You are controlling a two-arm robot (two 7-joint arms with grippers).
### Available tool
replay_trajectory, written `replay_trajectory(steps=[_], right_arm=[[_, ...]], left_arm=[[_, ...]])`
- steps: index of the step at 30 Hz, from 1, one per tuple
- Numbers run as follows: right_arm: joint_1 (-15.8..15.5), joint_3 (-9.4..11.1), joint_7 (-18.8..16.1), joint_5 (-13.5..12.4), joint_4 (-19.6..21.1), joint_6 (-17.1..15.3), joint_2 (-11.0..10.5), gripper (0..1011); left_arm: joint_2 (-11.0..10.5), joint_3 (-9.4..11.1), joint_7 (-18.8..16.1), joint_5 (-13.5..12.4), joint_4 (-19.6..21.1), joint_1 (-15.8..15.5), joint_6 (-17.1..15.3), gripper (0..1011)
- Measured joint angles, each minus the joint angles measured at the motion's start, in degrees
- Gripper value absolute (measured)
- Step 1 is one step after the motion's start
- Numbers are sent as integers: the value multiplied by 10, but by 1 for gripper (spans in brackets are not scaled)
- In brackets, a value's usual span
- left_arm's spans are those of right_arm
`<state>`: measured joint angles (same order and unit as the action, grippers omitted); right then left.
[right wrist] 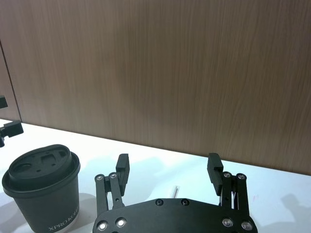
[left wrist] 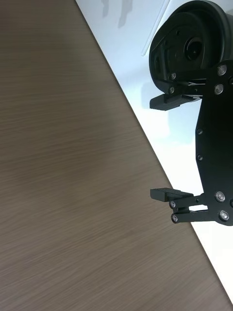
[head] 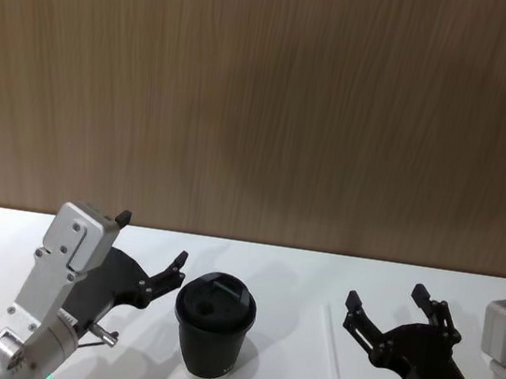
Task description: Pick up the straw with one hand, pass it to the other hand, and insert it into the cup.
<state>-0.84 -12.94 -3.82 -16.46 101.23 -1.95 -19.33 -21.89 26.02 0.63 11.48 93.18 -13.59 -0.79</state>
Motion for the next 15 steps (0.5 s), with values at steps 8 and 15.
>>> replay_trajectory(steps=[8,15], right_arm=[[0,0,0,0,0,0,0,1001],[0,0,0,0,0,0,0,1001]], left_arm=[[0,0,0,0,0,0,0,1003],[0,0,0,0,0,0,0,1003]])
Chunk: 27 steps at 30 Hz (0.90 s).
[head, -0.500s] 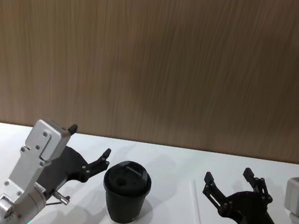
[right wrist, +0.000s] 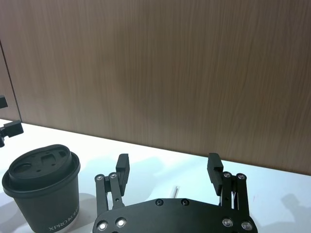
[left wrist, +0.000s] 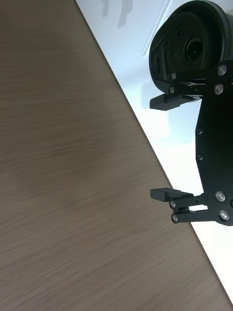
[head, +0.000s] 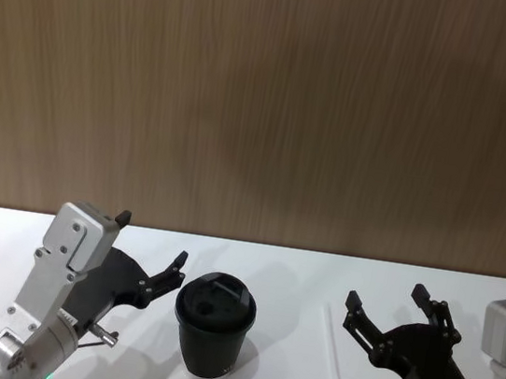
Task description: Pick up the straw with one hand, pass it to the other hand, and insert it into the cup.
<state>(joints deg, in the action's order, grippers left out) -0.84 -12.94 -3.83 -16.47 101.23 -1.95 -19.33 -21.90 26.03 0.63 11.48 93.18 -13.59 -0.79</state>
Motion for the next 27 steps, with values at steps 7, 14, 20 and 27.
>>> replay_trajectory(steps=[7,14,20,27], right_arm=[[0,0,0,0,0,-2,0,1001],[2,3,4,2,9,-28,-2,1001],[5,3,10,5,25,-79,-6,1001],[7,2,17,8,46,-144,-9,1001]], left_arm=[[0,0,0,0,0,0,0,1003],[0,0,0,0,0,0,0,1003],[0,0,0,0,0,0,0,1003],[0,0,0,0,0,0,0,1003]])
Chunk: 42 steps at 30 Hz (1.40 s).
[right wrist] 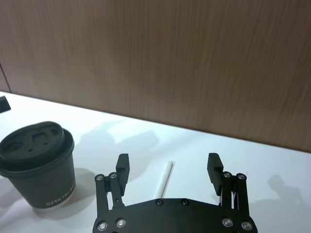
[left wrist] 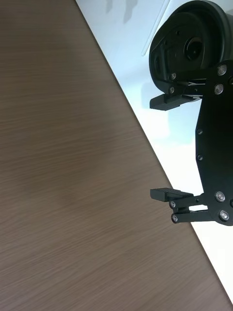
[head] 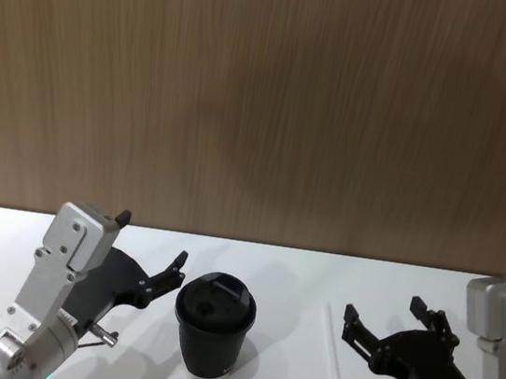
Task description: Pick up the straw with one hand, pass it to the other hand, and insert it into the cup.
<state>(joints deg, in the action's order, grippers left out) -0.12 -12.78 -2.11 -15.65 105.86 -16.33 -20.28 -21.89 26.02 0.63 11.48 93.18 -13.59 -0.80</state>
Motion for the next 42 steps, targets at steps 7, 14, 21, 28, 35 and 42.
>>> replay_trajectory(steps=[7,14,21,28,35,42], right_arm=[[-2,-3,5,0,22,-71,-2,1001],[-9,-8,6,0,38,-128,-7,1001],[-14,-13,4,3,44,-169,-15,1001],[-12,-22,0,10,42,-195,-20,1001],[-1,-31,-2,17,31,-215,-17,1001],[14,-38,-1,23,14,-232,-6,1001]], left_arm=[[0,0,0,0,0,0,0,1003],[0,0,0,0,0,0,0,1003],[0,0,0,0,0,0,0,1002],[0,0,0,0,0,0,0,1003],[0,0,0,0,0,0,0,1003],[0,0,0,0,0,0,0,1003]])
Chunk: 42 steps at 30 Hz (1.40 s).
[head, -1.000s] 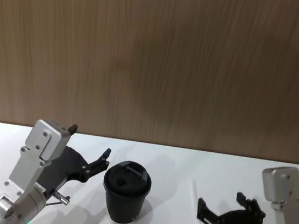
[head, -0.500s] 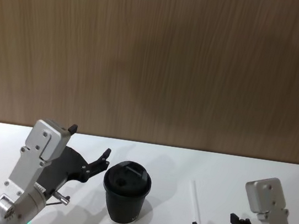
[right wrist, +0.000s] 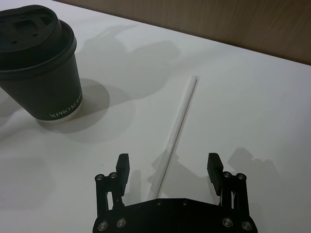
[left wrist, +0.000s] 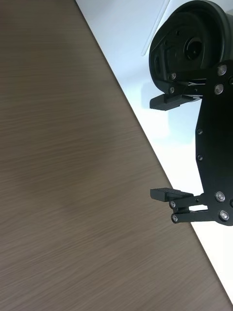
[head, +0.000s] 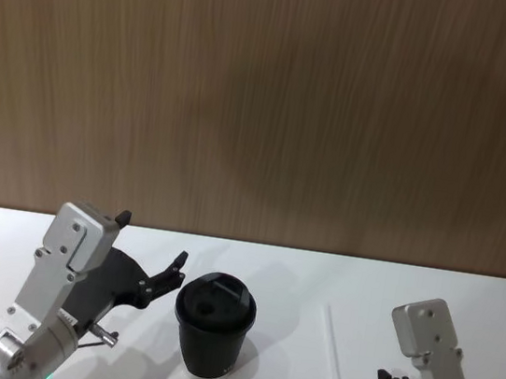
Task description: Pick up the straw with one hand, pass it to the other hand, and insert it into the cup.
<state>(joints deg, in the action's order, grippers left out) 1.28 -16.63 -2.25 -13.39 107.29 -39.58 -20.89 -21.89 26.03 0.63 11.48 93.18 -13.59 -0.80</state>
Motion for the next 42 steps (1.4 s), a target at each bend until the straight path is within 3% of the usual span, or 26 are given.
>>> replay_trajectory(steps=[20,39,42], right_arm=[[32,-3,6,8,-51,-17,32,1001],[28,10,8,10,-55,-26,46,1001],[26,11,8,10,-53,-28,47,965]], left_arm=[[0,0,0,0,0,0,0,1004],[0,0,0,0,0,0,0,1003],[0,0,0,0,0,0,0,1003]])
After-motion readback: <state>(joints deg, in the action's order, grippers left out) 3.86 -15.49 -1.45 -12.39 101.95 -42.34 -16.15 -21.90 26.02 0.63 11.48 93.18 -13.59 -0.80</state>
